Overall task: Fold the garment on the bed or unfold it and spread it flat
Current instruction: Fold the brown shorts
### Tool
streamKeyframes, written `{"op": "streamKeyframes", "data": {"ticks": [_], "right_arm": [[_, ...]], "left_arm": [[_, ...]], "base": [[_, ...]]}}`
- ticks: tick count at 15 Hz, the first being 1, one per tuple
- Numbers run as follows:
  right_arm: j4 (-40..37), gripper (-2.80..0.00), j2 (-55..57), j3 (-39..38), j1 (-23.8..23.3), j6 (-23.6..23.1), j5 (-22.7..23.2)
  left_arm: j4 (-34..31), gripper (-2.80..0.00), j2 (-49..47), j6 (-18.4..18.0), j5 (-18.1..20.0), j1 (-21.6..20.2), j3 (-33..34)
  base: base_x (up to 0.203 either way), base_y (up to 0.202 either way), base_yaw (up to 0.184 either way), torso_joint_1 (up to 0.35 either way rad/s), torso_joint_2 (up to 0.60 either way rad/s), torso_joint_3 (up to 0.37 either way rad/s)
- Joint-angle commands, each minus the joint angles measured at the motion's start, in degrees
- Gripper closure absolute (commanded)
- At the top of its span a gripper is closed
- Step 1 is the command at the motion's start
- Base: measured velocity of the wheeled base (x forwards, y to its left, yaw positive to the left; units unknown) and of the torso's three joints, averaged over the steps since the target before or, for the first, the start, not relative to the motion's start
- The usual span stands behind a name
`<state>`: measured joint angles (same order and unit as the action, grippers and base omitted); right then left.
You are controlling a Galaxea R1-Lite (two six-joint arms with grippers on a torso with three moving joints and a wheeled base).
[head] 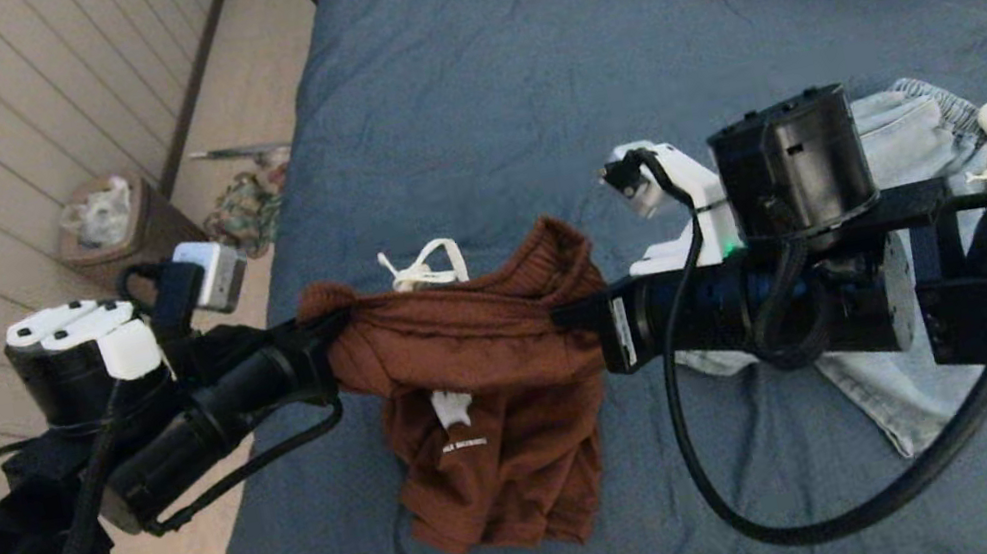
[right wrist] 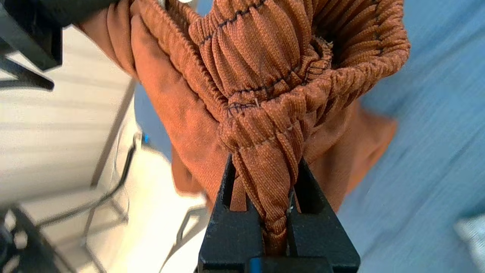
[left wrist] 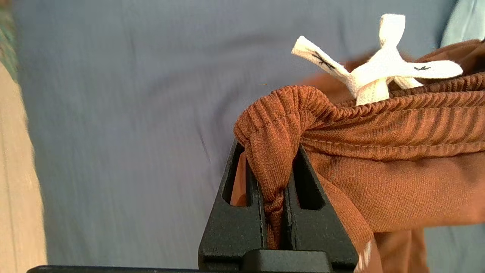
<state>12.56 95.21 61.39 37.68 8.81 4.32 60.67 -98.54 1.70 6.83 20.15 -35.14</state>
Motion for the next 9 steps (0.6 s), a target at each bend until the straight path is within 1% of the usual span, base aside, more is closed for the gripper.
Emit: {"op": "streamKeyframes", "data": {"ticks": [1, 3, 5, 6, 7, 9], "right_arm": [[0.02, 0.00, -0.27, -3.59, 1.80, -0.06, -0.03], [0.12, 0.00, -0.41, -6.76, 3.05, -0.31, -0.22], [0.16, 0.00, -0.55, -8.03, 3.10, -0.46, -0.54], [0.19, -2.80, -0.63, -8.81, 3.10, -0.46, -0.61], [0.68, -2.80, -0.80, -9.26, 3.10, -0.46, -0.54], [1.92, -2.80, -1.05, -10.66, 3.42, -0.76, -0.36]], "left_arm": [[1.15, 0.00, -0.02, -0.02, 0.11, 1.47, 5.22], [1.28, 0.00, 0.15, -0.03, 0.04, 3.95, 9.24], [1.29, 0.00, -0.16, -0.21, -0.03, 5.13, 10.24], [1.29, 0.00, -0.08, -0.07, -0.37, 5.69, 10.20], [1.29, -2.80, 0.27, -0.10, -0.41, 5.94, 10.54], [1.32, -2.80, 0.42, -0.19, -0.11, 6.33, 11.83]], "base": [[0.000, 0.000, 0.000, 0.000, 0.00, 0.000], [0.000, 0.000, 0.000, 0.000, 0.00, 0.000], [0.000, 0.000, 0.000, 0.000, 0.00, 0.000], [0.000, 0.000, 0.000, 0.000, 0.00, 0.000], [0.000, 0.000, 0.000, 0.000, 0.00, 0.000], [0.000, 0.000, 0.000, 0.000, 0.00, 0.000]]}}
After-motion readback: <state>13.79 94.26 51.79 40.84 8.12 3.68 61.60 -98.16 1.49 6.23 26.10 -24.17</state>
